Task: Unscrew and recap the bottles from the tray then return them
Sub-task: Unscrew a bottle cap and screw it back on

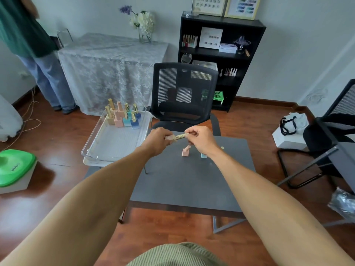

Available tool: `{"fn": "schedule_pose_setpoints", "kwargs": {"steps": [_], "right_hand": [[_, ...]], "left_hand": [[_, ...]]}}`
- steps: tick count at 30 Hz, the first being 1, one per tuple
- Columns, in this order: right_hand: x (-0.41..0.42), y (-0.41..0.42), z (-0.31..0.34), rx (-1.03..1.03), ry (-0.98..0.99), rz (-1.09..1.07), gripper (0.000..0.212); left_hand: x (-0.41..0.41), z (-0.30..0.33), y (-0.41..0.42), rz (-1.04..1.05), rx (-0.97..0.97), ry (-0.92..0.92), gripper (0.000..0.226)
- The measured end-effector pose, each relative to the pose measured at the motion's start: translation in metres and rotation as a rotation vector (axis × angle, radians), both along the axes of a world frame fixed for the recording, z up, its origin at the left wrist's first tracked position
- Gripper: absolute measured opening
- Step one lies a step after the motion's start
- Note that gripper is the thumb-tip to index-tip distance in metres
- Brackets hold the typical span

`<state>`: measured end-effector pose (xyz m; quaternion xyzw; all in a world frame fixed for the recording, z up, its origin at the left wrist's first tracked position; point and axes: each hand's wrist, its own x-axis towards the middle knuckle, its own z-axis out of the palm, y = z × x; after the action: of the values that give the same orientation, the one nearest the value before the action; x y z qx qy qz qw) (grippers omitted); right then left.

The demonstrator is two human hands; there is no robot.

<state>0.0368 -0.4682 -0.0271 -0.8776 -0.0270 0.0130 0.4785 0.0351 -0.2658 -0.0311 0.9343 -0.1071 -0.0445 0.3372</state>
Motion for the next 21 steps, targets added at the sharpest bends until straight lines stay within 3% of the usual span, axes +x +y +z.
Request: {"fn": "schedule_pose_setpoints", "kwargs": {"steps": [7,12,14,17,21], "right_hand": [[0.003,0.004,-0.003,-0.071,0.087,-0.097,0.047],[0.006,0.006,-0.010,-0.124,0.104,-0.118,0.060],[0.005,0.006,-0.010,-0.084,0.111,-0.073,0.056],[0.006,0.007,-0.008,0.022,0.138,-0.010,0.022],[0.008,0.003,-0.010,-0.013,0.138,0.059,0.032]], "left_hand": [[-0.002,0.000,-0.001,-0.009,-0.007,-0.001,0.010],[-0.001,-0.006,-0.001,-0.001,-0.017,0.012,0.009],[0.000,-0.008,-0.002,-0.004,-0.009,0.018,0.007],[0.004,-0.010,0.000,-0.001,0.003,0.017,0.005],[0.008,-0.013,0.004,0.019,0.006,0.009,0.006]]}}
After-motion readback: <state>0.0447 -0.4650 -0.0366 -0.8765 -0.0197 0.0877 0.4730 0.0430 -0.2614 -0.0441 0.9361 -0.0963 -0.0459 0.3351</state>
